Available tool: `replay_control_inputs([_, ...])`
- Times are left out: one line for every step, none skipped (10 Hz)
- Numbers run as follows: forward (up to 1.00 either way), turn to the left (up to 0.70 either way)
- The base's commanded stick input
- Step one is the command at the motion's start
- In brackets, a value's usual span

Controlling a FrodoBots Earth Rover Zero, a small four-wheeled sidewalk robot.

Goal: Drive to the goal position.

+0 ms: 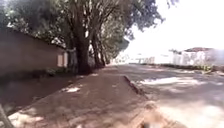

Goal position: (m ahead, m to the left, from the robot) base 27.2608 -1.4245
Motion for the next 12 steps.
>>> replay_control_inputs([0.70,0.00])
replay_control_inputs([0.70,0.00])
replay_control_inputs([0.70,0.00])
replay_control_inputs([0.70,0.00])
replay_control_inputs([0.70,0.00])
replay_control_inputs([0.70,0.00])
replay_control_inputs([0.70,0.00])
replay_control_inputs([0.70,0.00])
replay_control_inputs([0.70,0.00])
replay_control_inputs([0.70,0.00])
replay_control_inputs([0.70,0.00])
replay_control_inputs([0.70,0.00])
